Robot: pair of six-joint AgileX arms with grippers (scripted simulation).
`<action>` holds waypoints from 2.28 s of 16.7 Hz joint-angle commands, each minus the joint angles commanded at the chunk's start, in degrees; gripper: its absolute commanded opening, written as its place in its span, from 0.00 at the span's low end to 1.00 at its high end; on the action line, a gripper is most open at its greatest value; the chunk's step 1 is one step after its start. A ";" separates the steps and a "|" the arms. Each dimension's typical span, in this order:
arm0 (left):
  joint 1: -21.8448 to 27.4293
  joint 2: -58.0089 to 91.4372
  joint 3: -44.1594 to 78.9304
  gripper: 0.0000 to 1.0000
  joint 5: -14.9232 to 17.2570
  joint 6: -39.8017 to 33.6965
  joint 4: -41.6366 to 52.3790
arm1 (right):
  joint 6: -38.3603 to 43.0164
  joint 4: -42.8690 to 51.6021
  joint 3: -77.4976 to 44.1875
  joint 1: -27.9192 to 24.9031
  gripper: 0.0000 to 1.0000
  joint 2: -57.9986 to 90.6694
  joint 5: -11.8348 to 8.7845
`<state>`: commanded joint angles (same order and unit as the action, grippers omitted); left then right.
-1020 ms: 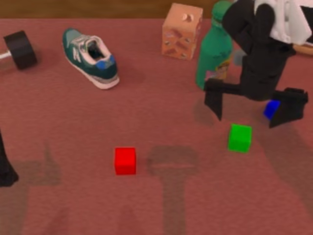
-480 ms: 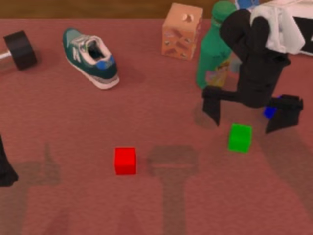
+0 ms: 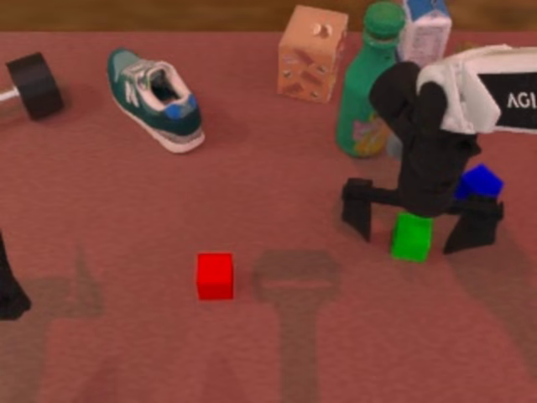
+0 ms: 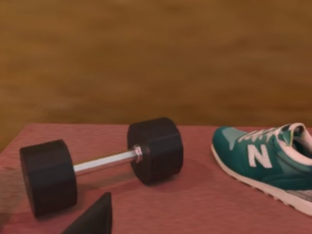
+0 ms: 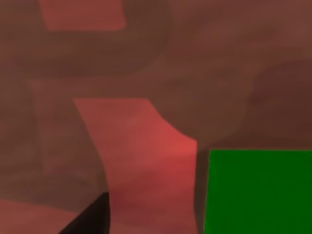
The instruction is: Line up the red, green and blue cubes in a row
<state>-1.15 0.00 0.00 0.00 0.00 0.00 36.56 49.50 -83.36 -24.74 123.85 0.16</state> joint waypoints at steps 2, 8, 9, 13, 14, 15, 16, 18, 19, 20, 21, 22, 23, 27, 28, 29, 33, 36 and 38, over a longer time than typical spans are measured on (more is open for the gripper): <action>0.00 0.00 0.00 1.00 0.00 0.00 0.00 | 0.00 0.00 0.00 0.00 1.00 0.00 0.00; 0.00 0.00 0.00 1.00 0.00 0.00 0.00 | 0.00 0.00 0.00 0.00 0.55 0.00 0.00; 0.00 0.00 0.00 1.00 0.00 0.00 0.00 | 0.00 0.00 0.00 0.00 0.47 0.00 0.00; 0.00 0.00 0.00 1.00 0.00 0.00 0.00 | 0.00 0.00 0.00 0.00 0.17 0.00 0.00; 0.00 0.00 0.00 1.00 0.00 0.00 0.00 | 0.00 0.00 0.00 0.00 0.10 0.00 0.00; 0.00 0.00 0.00 1.00 0.00 0.00 0.00 | 0.00 0.00 0.00 0.00 0.02 0.00 0.00; 0.00 0.00 0.00 1.00 0.00 0.00 0.00 | 0.00 0.00 0.00 0.00 0.00 0.00 0.00; 0.00 0.00 0.00 1.00 0.00 0.00 0.00 | 0.00 0.00 0.00 0.00 0.00 0.00 0.00; 0.00 0.00 0.00 1.00 0.00 0.00 0.00 | 0.00 0.00 0.00 0.00 0.00 0.00 0.00; 0.00 0.00 0.00 1.00 0.00 0.00 0.00 | 0.00 0.00 0.00 0.00 0.00 0.00 0.00; 0.00 0.00 0.00 1.00 0.00 0.00 0.00 | 0.00 0.00 0.00 0.00 0.00 0.00 0.00; 0.00 0.00 0.00 1.00 0.00 0.00 0.00 | 0.00 0.00 0.00 0.00 0.00 0.00 0.00; 0.00 0.00 0.00 1.00 0.00 0.00 0.00 | 0.00 0.00 0.00 0.00 0.00 0.00 0.00; 0.00 0.00 0.00 1.00 0.00 0.00 0.00 | -0.25 2.85 -1.96 -0.01 0.00 -1.60 0.42; 0.00 0.00 0.00 1.00 0.00 0.00 0.00 | -0.23 4.78 -3.18 -0.05 0.00 -2.23 0.43; 0.00 0.00 0.00 1.00 0.00 0.00 0.00 | -0.22 7.13 -4.52 -0.10 0.00 -2.95 0.43; 0.00 0.00 0.00 1.00 0.00 0.00 0.00 | -0.36 14.13 -8.91 -0.31 0.00 -5.67 0.39; 0.00 0.00 0.00 1.00 0.00 0.00 0.00 | -0.39 14.44 -9.14 -0.31 0.00 -5.89 0.39; 0.00 0.00 0.00 1.00 0.00 0.00 0.00 | -0.21 14.37 -9.15 -0.18 0.00 -5.62 0.36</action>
<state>-1.15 0.00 0.00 0.00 0.00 0.00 36.35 63.87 -92.51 -24.92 118.24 0.52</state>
